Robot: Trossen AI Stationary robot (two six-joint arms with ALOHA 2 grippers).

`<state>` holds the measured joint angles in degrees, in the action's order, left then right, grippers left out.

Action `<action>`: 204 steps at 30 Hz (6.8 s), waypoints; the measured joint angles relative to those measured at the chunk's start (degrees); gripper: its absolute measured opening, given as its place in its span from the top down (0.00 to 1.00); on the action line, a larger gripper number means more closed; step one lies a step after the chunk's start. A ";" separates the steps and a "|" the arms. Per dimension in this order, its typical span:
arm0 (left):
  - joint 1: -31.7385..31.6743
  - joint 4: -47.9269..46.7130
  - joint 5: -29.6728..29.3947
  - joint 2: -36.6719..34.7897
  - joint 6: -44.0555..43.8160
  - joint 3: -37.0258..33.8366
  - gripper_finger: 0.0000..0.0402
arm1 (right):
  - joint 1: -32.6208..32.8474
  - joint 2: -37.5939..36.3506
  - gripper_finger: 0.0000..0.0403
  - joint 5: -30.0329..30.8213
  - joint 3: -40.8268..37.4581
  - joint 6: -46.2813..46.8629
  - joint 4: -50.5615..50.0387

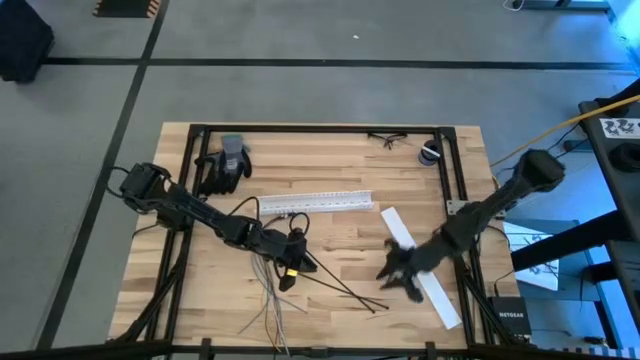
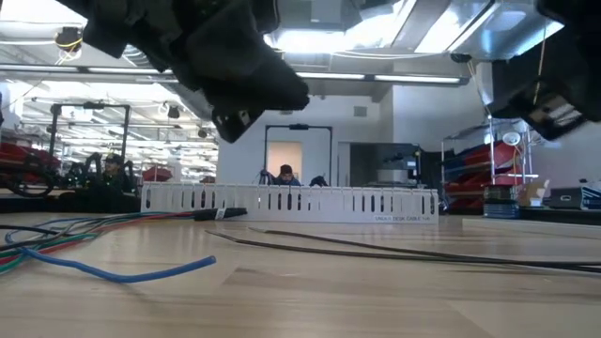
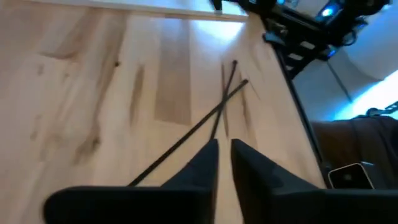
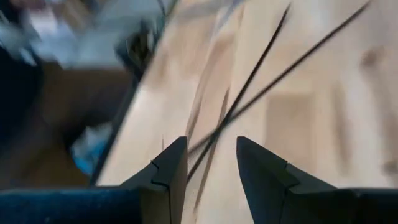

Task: Ziptie cables
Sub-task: Prepare the black ziptie

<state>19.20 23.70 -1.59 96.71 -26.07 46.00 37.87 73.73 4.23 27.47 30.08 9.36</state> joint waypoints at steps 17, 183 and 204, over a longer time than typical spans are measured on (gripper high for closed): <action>1.85 -0.29 0.36 0.60 6.74 0.28 0.64 | 8.43 28.93 0.67 13.92 22.29 10.47 -19.96; -4.52 20.11 -25.76 7.54 41.47 3.86 1.00 | -0.83 30.10 1.00 26.58 -4.89 5.47 80.09; -5.11 16.89 -25.92 7.84 38.63 3.82 1.00 | -3.01 30.02 1.00 21.66 -0.03 14.21 65.72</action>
<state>14.09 40.59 -27.51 104.55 12.56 49.82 34.86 103.74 25.89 27.44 44.29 75.09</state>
